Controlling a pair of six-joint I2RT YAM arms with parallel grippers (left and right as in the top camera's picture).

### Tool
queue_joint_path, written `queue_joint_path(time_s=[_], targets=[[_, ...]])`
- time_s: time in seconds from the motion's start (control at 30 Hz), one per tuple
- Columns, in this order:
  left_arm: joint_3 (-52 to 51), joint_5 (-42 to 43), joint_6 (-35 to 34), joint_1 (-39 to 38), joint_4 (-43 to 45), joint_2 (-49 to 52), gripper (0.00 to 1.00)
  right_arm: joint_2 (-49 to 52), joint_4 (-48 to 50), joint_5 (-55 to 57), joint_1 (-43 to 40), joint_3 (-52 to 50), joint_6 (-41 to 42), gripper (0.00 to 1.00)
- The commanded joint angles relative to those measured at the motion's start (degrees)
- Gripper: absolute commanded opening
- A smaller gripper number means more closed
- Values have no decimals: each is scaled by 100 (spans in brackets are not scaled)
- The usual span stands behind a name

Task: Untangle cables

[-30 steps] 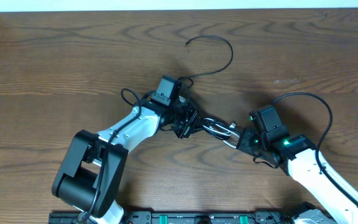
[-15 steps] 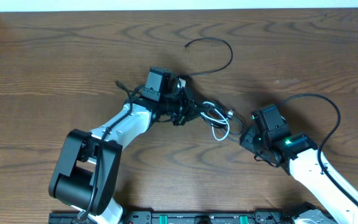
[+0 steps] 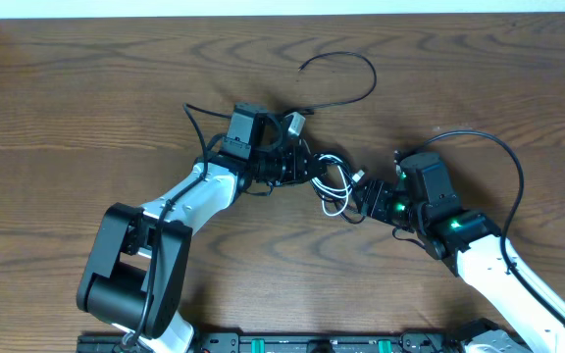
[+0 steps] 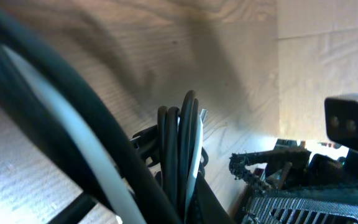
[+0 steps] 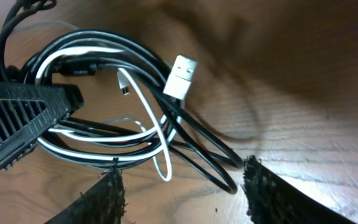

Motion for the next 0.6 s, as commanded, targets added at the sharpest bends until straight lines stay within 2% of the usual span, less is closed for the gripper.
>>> queue_joint_path(time_s=[0.0,0.27,0.33,0.37,0.4,0.47,0.57], targets=[[83,529,470,7,269,9,8,17,24,-85,-24,-35,-457,57],[83,1530,293,7,634,9,8,17,-17,343,-13,-35,-715,53],[83,1843,293,7,634,9,8,17,-20,597,-13,-35,-730,38],[83,1987,289,7,634,9,8,17,-17,603,-13,-35,-730,26],[83,2052,289,7,636,9,8,17,-22,603,-13,-35,-730,21],[83,2059,269,7,636,9,8,17,-48,568,-13,-35,-728,19],[83,2059,269,7,636,9,9,17,-153,553,-13,-35,-730,1]])
